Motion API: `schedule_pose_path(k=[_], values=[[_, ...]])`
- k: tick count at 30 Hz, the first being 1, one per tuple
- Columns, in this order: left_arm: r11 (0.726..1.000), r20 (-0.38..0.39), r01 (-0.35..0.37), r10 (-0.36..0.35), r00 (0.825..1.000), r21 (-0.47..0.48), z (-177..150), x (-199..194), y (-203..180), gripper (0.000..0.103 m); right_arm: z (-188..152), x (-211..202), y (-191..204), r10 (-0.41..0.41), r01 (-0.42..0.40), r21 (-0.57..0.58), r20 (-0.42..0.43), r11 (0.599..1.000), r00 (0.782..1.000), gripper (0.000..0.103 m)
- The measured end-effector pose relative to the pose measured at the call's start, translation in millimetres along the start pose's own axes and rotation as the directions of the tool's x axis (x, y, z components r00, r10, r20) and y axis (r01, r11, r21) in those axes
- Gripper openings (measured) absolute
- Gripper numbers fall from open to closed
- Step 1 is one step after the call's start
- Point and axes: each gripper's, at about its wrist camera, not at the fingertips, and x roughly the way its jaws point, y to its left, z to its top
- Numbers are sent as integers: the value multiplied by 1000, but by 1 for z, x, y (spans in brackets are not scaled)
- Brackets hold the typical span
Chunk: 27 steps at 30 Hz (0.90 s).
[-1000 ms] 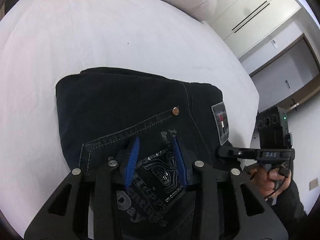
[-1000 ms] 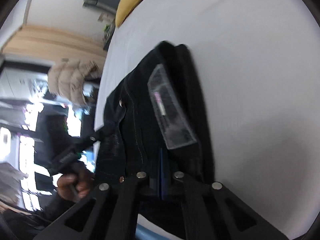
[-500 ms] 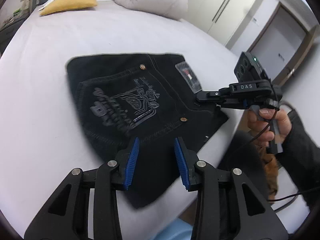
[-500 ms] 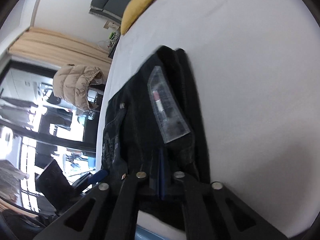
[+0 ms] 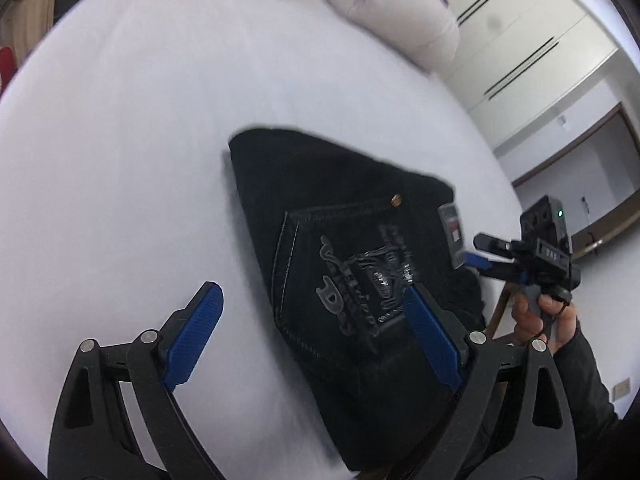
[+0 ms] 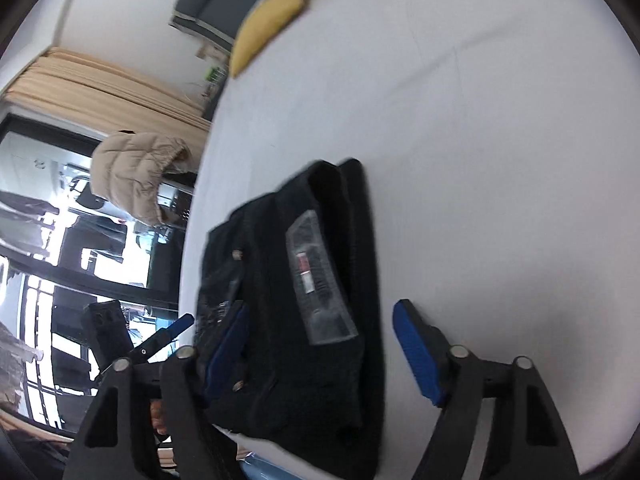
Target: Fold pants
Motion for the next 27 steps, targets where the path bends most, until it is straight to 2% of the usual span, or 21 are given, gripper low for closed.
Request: schedule_pose_path(k=[3,6,7,8,9,11,20,27], values=[[999,-54,13,-15,998,-46,2,17,6,92,6,12,-5,26,-25,18,-11,1000,1000,67],[1000,-65,-16,15,998,-25,3,23,2,90,13,22,-2,23,-22,21,-37,1000,999,59],[999,-74,-33,32,997,-8,5,25,-2,85,15,27,2,15,-15,2,-56,1000,998,58],[999,-84,-44,44,995,8,6,28,-6,71,16,30,5,3,-4,-15,-67,1000,998,56],[998,-95,-54,56,994,19,7,31,-8,63,17,34,8,-10,8,-32,-78,999,997,55],[995,-109,-89,94,990,49,8,34,-13,55,18,39,11,-22,18,-41,-85,999,996,46],[976,-94,-158,173,980,148,8,27,-32,36,11,38,24,-122,117,-102,-45,988,992,26],[975,-79,-156,170,982,155,10,17,-35,25,5,30,54,-207,206,-166,13,964,978,18]])
